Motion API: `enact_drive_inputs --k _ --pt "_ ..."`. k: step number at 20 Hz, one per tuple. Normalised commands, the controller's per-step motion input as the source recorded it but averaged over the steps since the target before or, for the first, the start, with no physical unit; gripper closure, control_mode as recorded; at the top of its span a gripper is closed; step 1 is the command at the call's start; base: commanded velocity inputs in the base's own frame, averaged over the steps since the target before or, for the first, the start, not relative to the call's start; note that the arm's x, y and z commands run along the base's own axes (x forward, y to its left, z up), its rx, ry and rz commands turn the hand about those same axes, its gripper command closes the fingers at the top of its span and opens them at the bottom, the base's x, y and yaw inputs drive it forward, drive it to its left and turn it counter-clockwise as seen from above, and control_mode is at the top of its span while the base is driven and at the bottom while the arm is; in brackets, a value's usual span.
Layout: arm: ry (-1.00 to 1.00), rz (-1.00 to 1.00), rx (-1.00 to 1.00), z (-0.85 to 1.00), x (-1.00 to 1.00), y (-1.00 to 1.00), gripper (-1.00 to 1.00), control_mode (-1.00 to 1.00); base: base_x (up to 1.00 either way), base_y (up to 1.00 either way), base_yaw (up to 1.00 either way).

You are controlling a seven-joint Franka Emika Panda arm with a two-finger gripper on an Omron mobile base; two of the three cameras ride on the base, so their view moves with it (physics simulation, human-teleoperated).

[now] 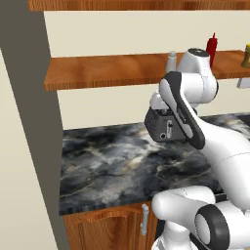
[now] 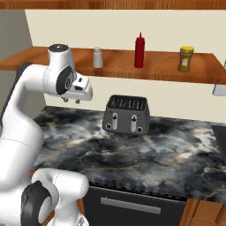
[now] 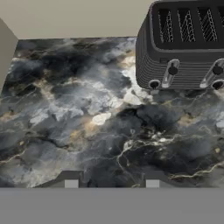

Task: Collect the turmeric, ketchup, and shaker from the cabinet and place them next to the stove.

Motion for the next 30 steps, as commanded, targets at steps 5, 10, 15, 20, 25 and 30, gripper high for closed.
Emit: enact_drive_inputs --k 5,10,15,20,25,30 --pt "-0.13 0.0 0.02 -0.01 -0.36 -0.05 -1.0 -1.0 0.0 0.0 0.0" --pt "-0.08 -0.01 0.0 -0.08 -0.05 -0.1 -1.0 -1.0 0.0 0.0 0.0" --pt "-0.36 -0.02 0.0 0.12 -0.36 -0.35 -1.0 -1.0 0.0 0.0 0.0" --pt "-0.36 -0.03 0.0 0.59 -0.39 -0.32 -1.0 -1.0 0.0 0.0 0.0" --pt "-0.21 -0.02 0.0 0.93 -0.09 -0.06 -1.0 -1.0 0.0 0.0 0.0" --pt "-0.06 -0.02 0.0 1.0 0.02 0.0 -1.0 -1.0 0.0 0.0 0.0"
